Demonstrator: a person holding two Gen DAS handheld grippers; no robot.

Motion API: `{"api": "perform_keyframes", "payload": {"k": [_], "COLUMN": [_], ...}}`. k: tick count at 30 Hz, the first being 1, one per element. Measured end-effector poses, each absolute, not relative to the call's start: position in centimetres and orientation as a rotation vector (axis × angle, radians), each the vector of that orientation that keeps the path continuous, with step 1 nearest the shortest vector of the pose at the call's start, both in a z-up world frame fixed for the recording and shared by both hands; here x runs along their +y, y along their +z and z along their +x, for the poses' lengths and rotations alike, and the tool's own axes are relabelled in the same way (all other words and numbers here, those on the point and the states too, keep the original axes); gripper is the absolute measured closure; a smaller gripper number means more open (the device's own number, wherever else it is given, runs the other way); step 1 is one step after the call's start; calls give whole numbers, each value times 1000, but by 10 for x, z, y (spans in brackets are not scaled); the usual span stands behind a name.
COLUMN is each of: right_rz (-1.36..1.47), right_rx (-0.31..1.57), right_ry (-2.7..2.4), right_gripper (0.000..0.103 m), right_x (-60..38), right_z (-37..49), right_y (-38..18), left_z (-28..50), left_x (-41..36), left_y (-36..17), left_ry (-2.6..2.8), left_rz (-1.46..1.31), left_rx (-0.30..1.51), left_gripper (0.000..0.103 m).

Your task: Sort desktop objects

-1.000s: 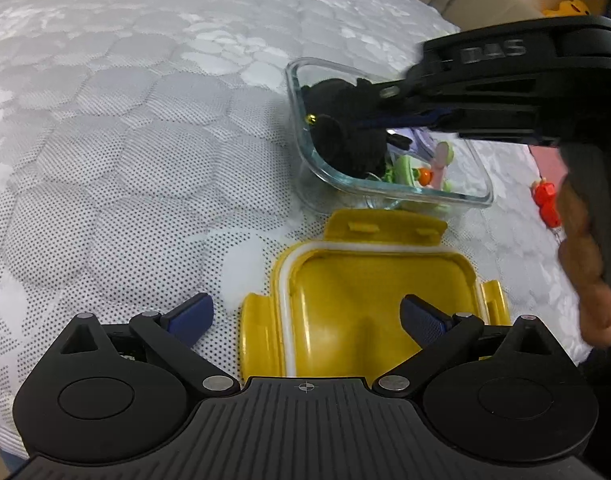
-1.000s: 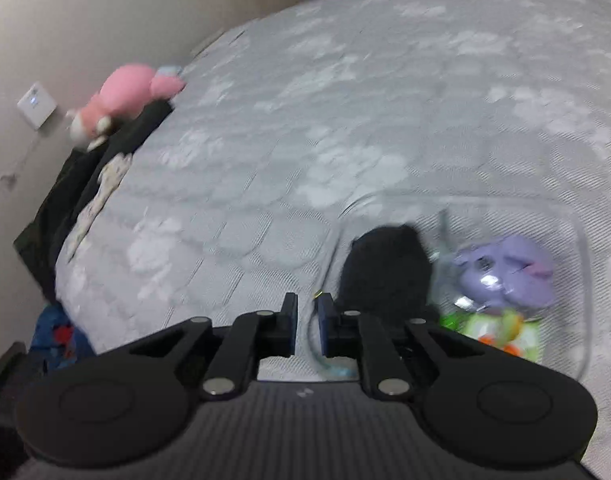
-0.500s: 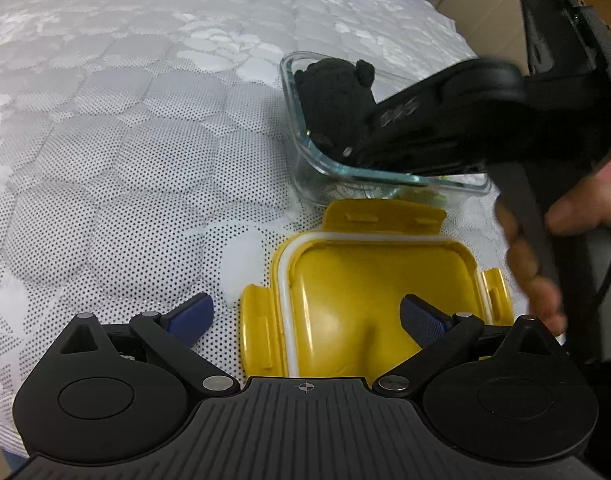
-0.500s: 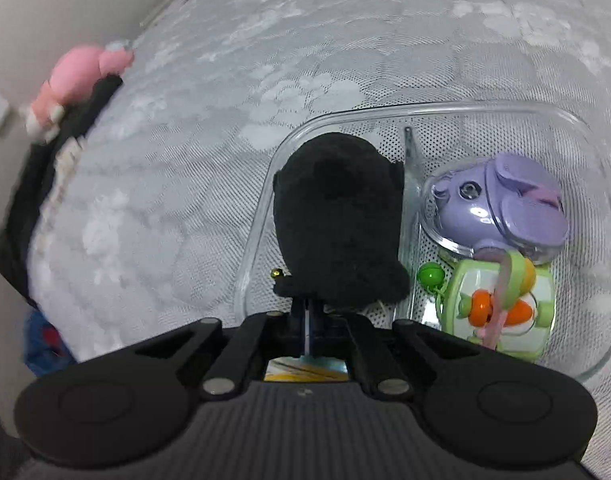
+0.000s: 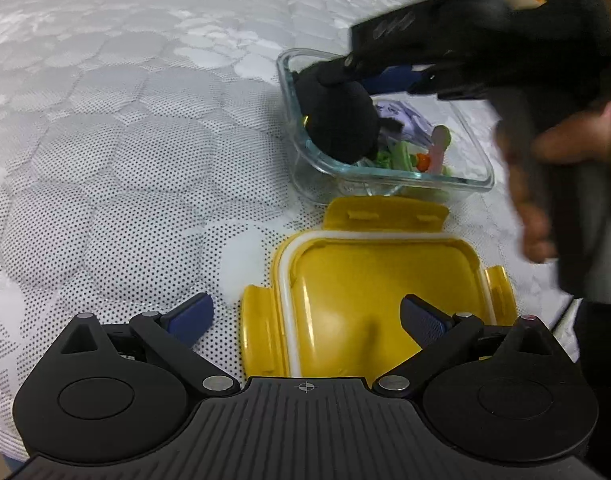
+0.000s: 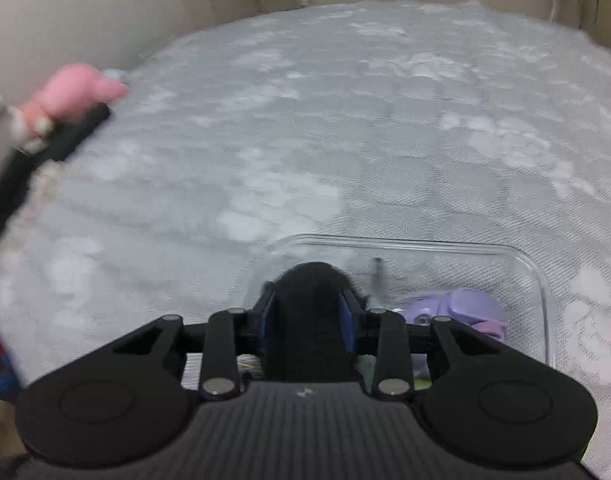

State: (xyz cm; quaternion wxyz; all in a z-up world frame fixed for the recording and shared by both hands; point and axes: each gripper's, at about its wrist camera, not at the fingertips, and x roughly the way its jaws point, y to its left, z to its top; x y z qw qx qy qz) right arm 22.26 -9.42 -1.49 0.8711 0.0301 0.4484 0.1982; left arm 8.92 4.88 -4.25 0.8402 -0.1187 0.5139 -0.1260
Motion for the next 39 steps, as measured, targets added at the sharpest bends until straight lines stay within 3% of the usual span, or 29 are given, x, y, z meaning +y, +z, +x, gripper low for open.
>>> {"api": "perform_keyframes", "payload": {"k": [9,16,19,21,24,31,39], "right_rz": [164,217,238,253,254,222,507], "right_rx": [990,844,740,684,634,617,676], "right_ry": [442,464,451,431,386,233,303], "right_gripper": [60,59,39,10,1,0,1], "right_x": [-110,-130,-156,-176,-205,-257,-312], "right_z": [227,198,173,156,133,86,53], "right_y": [-20,4,21,26,26,3,-47], "left_z": [91,91,92,92,88,74,60], "left_x": [55,46,39,32,17,-5,-11], "left_y": [-43,-38,-34,-32,-29,-25,-20], "left_ry": [-242,-237,-227,-229,-226,-196,-149], "left_rz": [-276,-226,-202,-187,-141,-62,2], "left_rx": [1086,1089,1081,1082,1076,1045,1045], "left_gripper": [1,1,1,1,1,1,1]}}
